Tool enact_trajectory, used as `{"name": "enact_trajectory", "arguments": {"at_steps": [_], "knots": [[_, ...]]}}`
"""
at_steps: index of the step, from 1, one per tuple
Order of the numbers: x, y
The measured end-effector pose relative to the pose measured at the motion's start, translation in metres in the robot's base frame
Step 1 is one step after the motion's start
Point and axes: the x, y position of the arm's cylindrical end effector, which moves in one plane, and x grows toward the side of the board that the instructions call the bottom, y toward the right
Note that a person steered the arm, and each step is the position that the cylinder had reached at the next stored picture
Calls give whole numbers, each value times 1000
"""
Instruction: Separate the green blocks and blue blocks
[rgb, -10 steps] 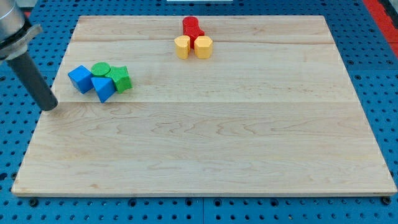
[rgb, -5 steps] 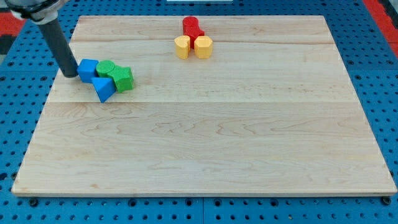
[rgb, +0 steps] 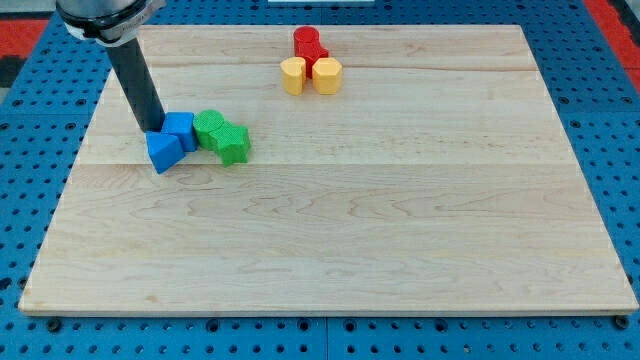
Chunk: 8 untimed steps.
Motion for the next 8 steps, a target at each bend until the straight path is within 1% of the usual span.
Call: {"name": "enact_trajectory", "arguments": {"at_steps": [1,2,3,4,6,7,8], "knots": [[-26,-15],[-43,2],[-20,16],[-22,51],[15,6],[25,25],[25,71]]}}
